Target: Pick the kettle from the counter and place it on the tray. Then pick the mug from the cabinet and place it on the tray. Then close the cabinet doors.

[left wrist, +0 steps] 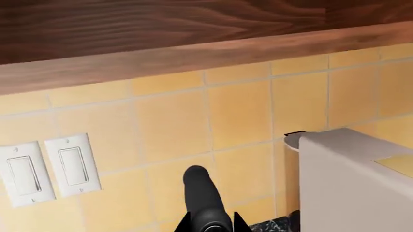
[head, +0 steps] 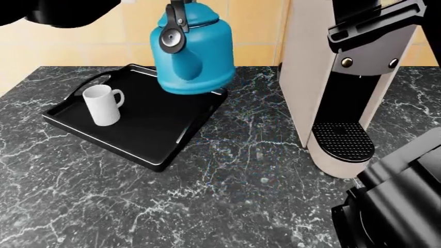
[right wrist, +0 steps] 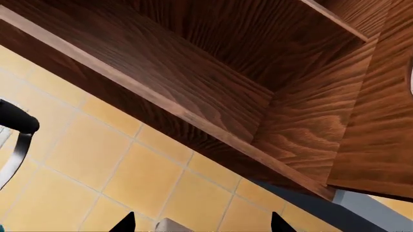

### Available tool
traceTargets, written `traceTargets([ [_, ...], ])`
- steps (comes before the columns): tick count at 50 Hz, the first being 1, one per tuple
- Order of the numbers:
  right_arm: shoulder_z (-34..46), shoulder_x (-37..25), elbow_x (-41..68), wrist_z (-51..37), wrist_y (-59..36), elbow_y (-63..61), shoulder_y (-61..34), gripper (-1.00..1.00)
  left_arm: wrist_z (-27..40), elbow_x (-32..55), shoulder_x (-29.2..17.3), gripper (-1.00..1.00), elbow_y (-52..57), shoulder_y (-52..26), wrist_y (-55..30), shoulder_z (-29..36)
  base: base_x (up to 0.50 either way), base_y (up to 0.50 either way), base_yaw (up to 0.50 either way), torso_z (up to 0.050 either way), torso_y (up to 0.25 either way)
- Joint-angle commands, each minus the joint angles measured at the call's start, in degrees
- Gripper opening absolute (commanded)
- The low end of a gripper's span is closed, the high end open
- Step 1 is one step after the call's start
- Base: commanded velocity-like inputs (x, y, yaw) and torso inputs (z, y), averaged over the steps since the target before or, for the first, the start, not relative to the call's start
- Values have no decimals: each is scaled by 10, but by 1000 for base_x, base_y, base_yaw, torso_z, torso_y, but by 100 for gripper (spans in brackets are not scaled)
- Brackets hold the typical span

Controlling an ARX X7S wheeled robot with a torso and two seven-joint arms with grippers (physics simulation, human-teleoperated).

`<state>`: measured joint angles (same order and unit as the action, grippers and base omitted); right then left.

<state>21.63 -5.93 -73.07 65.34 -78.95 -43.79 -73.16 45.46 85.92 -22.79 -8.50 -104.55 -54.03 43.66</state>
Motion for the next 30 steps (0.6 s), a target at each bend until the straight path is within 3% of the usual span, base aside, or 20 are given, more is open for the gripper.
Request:
traceTargets([
  [1,-4,0,10,-10,3,-1,6,100,-40,-90,2,-100,-43,-5,34,19,0,0,0,0,0],
  [30,-5,-4,15,-14,-2,-6,11,100,-79,-157,10,-100,-106,30,78,56,0,0,0,0,1],
])
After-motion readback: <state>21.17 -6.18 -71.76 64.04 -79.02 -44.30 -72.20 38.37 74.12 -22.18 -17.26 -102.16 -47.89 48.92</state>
